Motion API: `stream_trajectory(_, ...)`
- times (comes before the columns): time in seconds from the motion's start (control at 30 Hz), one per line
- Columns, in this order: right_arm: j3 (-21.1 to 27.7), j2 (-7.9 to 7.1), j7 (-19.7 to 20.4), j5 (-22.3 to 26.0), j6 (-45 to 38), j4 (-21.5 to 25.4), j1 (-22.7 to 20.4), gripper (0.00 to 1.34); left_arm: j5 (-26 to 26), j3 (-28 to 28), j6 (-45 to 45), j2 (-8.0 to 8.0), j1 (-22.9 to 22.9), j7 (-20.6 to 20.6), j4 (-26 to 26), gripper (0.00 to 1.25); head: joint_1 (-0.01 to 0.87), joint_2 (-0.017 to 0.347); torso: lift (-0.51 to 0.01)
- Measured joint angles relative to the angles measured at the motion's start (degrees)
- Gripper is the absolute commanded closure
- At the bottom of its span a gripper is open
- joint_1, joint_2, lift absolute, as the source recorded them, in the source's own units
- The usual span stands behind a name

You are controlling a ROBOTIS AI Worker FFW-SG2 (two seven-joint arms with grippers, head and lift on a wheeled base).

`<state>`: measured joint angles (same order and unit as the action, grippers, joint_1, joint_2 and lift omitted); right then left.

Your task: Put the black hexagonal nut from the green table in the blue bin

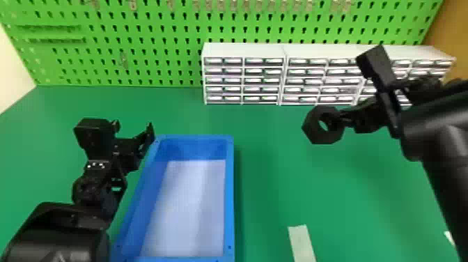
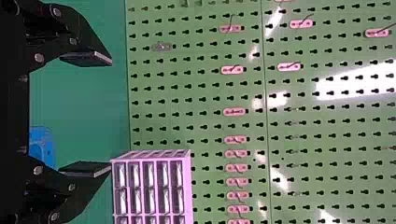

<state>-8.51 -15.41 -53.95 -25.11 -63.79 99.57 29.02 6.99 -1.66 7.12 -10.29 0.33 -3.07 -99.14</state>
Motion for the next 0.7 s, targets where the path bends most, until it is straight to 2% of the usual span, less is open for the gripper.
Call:
stream_trajectory(0.27,-2.4,2.22,1.1,3.0,1.5,-0.6,1.3,1.01,0.0,0.1,0.0,0.0,0.0,0.0,0.0,0.45,0.686,0.052,-0.097)
stream_trajectory(0.43,-3.9,3.76,1.1,4.7,3.1,-1.4,2.1,1.09,0.0,0.2,0.0,0.0,0.1,0.0,0.0,0.45,0.686,0.052,-0.097)
stream_trajectory(0.7,-5.9,6.08,3.1,9.3,5.3,-1.6,2.4,1.09,0.1,0.4,0.0,-0.01,0.3,0.0,0.0,0.45,0.686,0.052,-0.097)
